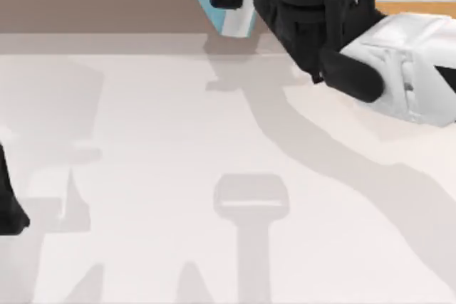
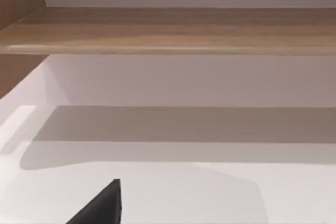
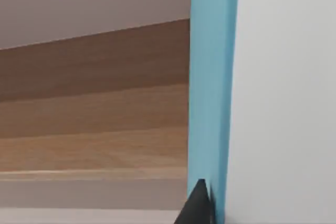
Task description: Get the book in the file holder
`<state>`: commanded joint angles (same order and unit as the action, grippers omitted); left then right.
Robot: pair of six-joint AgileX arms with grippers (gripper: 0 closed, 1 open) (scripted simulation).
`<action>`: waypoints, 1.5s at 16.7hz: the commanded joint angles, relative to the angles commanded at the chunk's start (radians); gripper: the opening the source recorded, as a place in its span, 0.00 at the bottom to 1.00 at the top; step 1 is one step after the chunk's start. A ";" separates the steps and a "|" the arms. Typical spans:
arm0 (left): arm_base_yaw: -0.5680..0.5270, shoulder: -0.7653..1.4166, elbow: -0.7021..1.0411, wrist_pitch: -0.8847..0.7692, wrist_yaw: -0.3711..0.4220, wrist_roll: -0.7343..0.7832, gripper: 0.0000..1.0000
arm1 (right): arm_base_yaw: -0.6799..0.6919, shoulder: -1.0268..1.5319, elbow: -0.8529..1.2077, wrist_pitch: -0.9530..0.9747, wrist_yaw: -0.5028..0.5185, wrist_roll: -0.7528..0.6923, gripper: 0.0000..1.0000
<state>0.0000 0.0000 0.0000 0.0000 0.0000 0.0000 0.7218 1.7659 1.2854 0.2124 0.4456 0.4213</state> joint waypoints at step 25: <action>0.000 0.000 0.000 0.000 0.000 0.000 1.00 | -1.112 -0.107 -0.515 0.342 -0.724 0.918 0.00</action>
<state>0.0000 0.0000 0.0000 0.0000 0.0000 0.0000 -0.3898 1.6588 0.7700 0.5547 -0.2780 1.3396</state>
